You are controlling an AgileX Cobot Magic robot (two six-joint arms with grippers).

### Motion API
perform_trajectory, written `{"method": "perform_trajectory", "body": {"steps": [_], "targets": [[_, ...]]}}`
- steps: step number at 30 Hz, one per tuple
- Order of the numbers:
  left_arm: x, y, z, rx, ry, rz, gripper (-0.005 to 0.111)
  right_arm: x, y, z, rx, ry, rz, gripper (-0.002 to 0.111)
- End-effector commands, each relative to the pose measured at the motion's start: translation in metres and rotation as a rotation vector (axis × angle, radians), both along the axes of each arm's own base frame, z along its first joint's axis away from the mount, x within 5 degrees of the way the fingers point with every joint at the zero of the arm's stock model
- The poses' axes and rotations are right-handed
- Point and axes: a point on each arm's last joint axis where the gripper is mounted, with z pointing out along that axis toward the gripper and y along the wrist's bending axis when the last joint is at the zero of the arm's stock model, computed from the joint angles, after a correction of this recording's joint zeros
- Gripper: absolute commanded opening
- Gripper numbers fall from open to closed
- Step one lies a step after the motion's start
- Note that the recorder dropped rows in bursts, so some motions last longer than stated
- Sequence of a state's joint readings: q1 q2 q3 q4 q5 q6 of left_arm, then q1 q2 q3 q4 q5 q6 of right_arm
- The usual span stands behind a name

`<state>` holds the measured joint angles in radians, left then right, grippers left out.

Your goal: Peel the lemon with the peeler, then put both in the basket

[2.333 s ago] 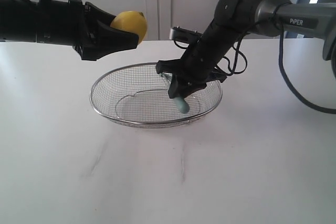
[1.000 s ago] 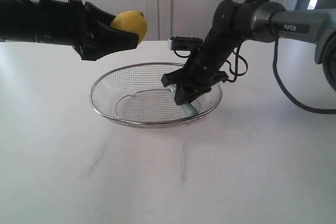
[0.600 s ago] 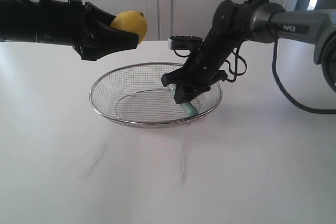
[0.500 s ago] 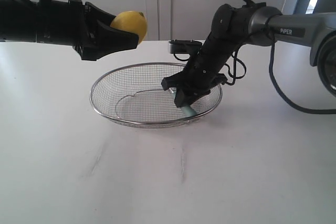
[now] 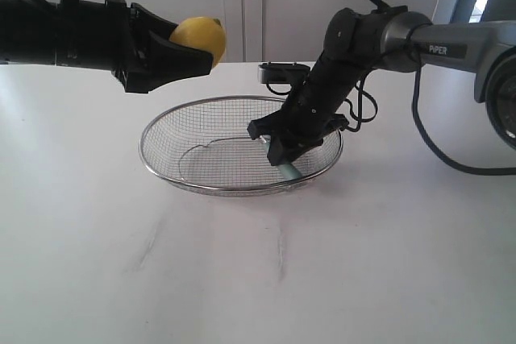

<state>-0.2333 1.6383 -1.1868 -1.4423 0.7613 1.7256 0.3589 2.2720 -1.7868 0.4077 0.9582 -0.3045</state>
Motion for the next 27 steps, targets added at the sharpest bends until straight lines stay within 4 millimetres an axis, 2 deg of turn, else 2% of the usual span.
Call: {"method": "perform_trajectory", "body": {"steps": [1, 4, 9, 14, 27], "targets": [[-0.001, 0.0, 0.005, -0.035, 0.003, -0.003, 0.0, 0.002, 0.001, 0.001, 0.001, -0.02, 0.004, 0.029], [-0.001, 0.0, 0.005, -0.035, 0.003, -0.003, 0.0, 0.002, 0.001, 0.001, 0.001, -0.022, 0.003, 0.031], [-0.001, 0.0, 0.005, -0.035, 0.003, -0.003, 0.0, 0.002, 0.001, 0.002, 0.002, -0.024, 0.002, 0.04], [-0.001, 0.0, 0.005, -0.035, 0.003, -0.003, 0.0, 0.002, 0.001, 0.007, 0.006, -0.035, 0.001, 0.041], [-0.001, 0.0, 0.005, -0.035, 0.003, -0.003, 0.0, -0.007, 0.0, 0.057, 0.061, -0.081, -0.043, 0.041]]}}
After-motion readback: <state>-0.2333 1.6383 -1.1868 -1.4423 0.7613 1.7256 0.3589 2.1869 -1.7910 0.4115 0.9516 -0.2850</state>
